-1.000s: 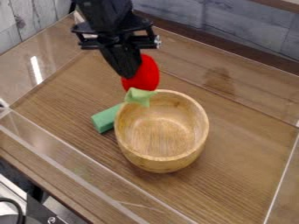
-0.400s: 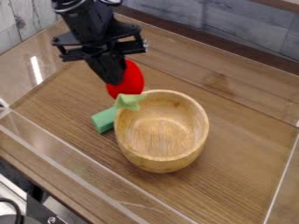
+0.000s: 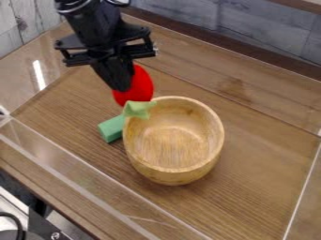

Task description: Move the red fruit to the left

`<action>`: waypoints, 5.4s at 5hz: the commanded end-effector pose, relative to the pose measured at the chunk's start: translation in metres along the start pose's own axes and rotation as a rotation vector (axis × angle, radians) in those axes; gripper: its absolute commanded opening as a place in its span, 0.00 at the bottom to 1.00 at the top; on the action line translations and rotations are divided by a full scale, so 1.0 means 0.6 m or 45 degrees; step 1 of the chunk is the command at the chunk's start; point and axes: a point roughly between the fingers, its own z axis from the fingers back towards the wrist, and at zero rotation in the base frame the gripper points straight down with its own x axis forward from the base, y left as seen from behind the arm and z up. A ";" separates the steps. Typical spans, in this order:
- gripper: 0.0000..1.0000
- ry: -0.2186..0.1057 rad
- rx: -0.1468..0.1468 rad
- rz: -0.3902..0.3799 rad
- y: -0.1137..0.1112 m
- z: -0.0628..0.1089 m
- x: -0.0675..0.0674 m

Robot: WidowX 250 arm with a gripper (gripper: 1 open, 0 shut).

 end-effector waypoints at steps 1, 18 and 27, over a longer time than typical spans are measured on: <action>0.00 -0.054 0.013 0.021 -0.002 0.005 0.004; 1.00 0.132 0.152 0.066 0.202 -0.102 -0.025; 0.00 0.003 0.174 0.058 0.169 -0.098 0.013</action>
